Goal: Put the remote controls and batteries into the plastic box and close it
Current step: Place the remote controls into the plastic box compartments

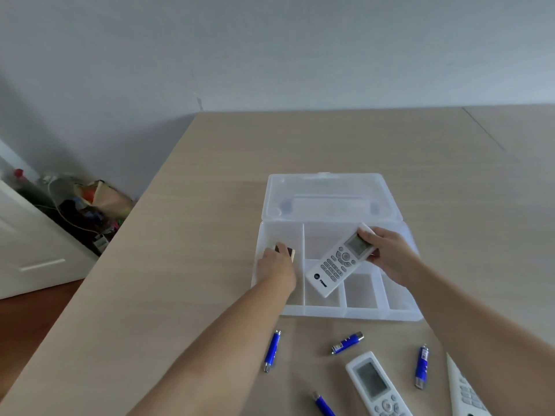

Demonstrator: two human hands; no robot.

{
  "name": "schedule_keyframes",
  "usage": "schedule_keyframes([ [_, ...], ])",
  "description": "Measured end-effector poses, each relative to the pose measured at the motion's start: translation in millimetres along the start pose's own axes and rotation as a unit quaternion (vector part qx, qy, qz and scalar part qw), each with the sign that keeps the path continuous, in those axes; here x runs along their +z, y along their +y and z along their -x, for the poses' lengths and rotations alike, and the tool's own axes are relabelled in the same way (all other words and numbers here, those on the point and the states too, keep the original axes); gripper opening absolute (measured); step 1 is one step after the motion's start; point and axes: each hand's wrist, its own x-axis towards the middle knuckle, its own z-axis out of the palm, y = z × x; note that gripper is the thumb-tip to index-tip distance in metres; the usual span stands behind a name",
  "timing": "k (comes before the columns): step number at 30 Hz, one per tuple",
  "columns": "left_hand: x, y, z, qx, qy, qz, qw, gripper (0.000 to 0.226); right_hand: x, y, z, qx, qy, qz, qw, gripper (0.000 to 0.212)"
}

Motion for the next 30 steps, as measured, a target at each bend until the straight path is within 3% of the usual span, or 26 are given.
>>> schedule_keyframes([
  [5, 0.0, 6.0, -14.5, -0.045, -0.038, 0.008, 0.998, 0.081, -3.4, 5.0, -11.3, 0.02, 0.009, -0.046, 0.999, 0.019],
  [11, -4.4, 5.4, -19.6, -0.046, -0.046, -0.065, 0.996, 0.064, -7.2, 6.9, -13.5, 0.04, 0.022, -0.092, 0.995, 0.017],
  [15, -5.6, 1.5, -17.0, -0.012, -0.063, -0.147, 0.987, 0.033, -8.2, 7.9, -13.8, 0.048, 0.047, -0.099, 0.993, 0.019],
  [19, -9.8, -0.8, -16.1, 0.016, -0.041, -0.128, 0.991, 0.031, -13.5, 4.0, -18.1, 0.062, 0.102, -0.1, 0.988, 0.018],
  [23, -33.6, 4.2, -17.6, 0.052, -0.016, -0.004, 0.999, 0.009, -18.8, -9.7, -24.3, 0.07, 0.167, -0.102, 0.978, 0.011],
  [27, -48.6, 22.8, -18.9, 0.034, -0.103, 0.191, 0.976, 0.026, -19.8, -13.0, -35.9, 0.121, 0.186, -0.047, 0.974, 0.017],
  [30, -39.2, 30.1, -24.7, 0.002, -0.137, 0.231, 0.963, 0.034, -16.8, -9.2, -46.9, 0.16, 0.188, -0.004, 0.969, 0.009],
])
